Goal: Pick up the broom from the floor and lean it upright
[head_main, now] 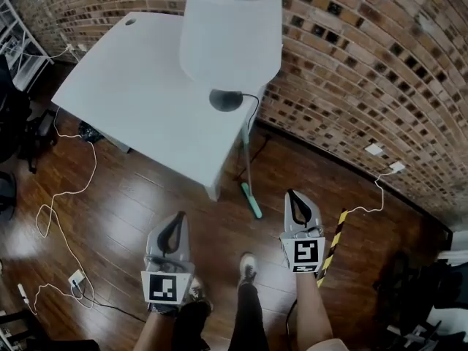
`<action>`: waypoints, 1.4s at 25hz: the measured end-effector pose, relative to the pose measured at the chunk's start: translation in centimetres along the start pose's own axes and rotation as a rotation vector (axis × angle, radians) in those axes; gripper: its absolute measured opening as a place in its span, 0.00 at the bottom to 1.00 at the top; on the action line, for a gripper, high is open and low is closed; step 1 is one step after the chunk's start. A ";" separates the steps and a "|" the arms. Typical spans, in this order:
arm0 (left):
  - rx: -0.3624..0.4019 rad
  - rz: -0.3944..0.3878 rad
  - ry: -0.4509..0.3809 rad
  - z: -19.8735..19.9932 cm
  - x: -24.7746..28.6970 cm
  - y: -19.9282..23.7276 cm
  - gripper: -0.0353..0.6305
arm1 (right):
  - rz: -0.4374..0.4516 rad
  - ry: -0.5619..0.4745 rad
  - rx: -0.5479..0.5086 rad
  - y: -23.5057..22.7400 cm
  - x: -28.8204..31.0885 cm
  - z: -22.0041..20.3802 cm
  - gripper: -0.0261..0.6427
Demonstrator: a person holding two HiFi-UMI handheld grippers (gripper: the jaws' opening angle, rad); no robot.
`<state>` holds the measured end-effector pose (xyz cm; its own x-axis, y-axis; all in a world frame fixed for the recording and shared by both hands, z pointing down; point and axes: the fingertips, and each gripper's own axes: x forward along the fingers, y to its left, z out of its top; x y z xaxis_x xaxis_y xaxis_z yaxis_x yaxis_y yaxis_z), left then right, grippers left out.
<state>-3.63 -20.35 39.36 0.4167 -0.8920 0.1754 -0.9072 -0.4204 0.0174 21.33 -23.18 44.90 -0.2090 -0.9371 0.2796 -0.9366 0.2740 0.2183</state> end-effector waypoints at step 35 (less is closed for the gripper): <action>0.185 -0.208 -0.138 16.6 -28.3 -16.2 0.05 | -0.157 -0.130 0.072 6.0 -43.9 18.7 0.06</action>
<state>0.23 8.89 17.79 0.6081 -0.7922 0.0508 -0.7807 -0.6084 -0.1427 19.59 15.53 16.48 -0.0888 -0.9884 0.1229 -0.9772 0.1104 0.1814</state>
